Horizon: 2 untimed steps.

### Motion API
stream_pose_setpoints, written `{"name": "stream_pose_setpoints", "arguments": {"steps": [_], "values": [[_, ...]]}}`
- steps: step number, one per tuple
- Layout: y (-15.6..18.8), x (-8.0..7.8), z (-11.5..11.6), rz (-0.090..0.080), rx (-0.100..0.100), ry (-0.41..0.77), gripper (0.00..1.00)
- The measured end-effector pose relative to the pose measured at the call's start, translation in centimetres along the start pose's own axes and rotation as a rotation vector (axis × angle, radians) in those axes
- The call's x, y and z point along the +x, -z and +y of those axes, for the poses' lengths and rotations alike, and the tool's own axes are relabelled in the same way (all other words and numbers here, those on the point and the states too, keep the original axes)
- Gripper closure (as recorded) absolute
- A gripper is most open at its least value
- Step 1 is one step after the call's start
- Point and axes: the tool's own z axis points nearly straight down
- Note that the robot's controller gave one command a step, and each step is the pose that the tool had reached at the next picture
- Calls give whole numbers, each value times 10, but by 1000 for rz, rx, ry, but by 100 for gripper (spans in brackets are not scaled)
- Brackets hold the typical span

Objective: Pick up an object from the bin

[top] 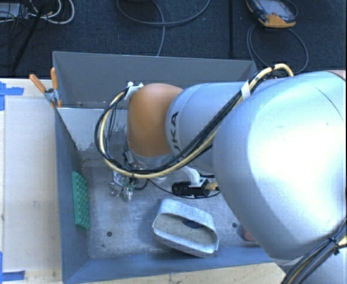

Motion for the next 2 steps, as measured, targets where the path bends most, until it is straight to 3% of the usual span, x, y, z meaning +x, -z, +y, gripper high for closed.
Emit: {"name": "stream_pose_setpoints", "arguments": {"steps": [2], "values": [[45,-2,-1,0,0,-1,100]]}}
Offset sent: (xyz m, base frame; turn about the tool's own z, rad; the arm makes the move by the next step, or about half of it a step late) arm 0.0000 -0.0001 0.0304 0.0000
